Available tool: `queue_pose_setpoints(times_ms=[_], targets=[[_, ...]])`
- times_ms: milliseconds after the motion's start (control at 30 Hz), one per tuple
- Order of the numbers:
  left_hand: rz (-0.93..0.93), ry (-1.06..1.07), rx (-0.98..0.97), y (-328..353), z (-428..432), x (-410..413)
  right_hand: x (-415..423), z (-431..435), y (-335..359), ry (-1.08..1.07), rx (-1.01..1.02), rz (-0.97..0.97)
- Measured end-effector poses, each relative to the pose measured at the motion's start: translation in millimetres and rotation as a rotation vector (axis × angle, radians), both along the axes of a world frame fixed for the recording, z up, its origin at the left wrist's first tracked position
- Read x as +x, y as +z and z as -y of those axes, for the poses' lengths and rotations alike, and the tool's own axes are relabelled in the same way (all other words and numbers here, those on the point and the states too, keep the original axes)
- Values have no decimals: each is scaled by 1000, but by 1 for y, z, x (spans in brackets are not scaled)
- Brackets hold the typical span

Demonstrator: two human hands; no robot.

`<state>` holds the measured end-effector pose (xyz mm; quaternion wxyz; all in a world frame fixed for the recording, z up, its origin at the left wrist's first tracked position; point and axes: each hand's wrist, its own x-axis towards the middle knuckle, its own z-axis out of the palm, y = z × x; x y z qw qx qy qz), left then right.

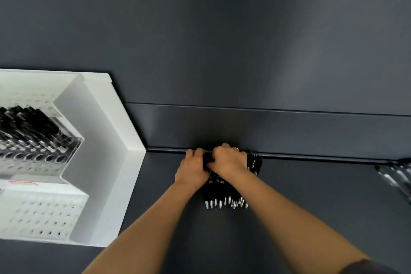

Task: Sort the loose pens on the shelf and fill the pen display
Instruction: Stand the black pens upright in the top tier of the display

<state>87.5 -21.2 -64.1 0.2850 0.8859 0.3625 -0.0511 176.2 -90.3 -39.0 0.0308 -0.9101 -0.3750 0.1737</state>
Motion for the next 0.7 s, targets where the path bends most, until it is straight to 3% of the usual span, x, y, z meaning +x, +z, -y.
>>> queue_pose_setpoints(times_ms=[200,300,500,700], targets=[[-37,12,74,5,-8,-6,-10,-15,-1,-23,-53,61],[12,39,-8,9,-18,-12,-16,-19,2,-64,-17,-22],[309,117,-303,28,-26,-20,-13,-14,20,-105,305,-414],[561,176,-382,71,-23,-22,-10,-5,50,-2,604,-558]])
